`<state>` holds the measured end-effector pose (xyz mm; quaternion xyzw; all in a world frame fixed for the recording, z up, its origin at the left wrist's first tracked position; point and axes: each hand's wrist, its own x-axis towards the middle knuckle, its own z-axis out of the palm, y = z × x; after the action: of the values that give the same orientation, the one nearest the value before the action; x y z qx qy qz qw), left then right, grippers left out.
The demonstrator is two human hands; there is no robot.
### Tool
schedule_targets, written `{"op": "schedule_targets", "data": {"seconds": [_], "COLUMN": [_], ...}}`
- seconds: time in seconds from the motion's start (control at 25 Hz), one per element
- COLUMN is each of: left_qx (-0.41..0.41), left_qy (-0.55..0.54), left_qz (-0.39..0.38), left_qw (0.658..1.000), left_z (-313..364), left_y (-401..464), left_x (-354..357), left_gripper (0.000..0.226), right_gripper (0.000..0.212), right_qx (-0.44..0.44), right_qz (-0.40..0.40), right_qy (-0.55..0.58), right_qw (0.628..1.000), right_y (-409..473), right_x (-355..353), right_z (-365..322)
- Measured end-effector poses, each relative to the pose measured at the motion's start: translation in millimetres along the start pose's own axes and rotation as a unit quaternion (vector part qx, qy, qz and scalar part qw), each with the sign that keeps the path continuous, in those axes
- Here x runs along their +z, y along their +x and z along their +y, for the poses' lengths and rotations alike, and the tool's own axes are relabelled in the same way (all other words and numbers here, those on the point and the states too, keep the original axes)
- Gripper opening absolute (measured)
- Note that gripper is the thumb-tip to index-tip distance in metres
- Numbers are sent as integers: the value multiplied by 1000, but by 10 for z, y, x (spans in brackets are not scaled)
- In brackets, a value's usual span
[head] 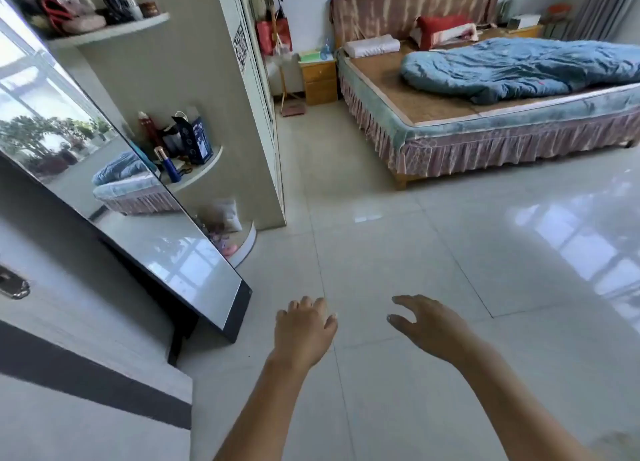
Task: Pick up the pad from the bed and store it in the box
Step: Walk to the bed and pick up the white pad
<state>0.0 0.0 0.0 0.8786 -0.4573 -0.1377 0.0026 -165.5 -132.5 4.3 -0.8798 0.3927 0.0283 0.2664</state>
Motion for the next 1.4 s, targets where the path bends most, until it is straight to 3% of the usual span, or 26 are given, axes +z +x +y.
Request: {"op": "schedule_targets", "data": {"seconds": [0.16, 0.64, 1.0, 1.4], "left_qx": [-45, -55, -4, 25], "left_qy": [-76, -92, -45, -55], "left_qz": [-223, -178, -185, -184], "left_qw": [971, 978, 982, 981], "left_z": [0, -276, -922, -881], "left_y": [106, 1252, 3044, 4991], "left_x": [205, -2, -491, -969], "left_gripper": [53, 50, 51, 52], "right_gripper": [58, 55, 55, 53], "right_qx": [29, 30, 56, 86], "right_qz": [-132, -179, -158, -164], "right_qy": [45, 16, 8, 13], "right_qw": [990, 983, 986, 983], "right_y": [80, 1415, 3149, 4924], "right_x": [19, -31, -382, -832], "right_z": [273, 31, -586, -531]}}
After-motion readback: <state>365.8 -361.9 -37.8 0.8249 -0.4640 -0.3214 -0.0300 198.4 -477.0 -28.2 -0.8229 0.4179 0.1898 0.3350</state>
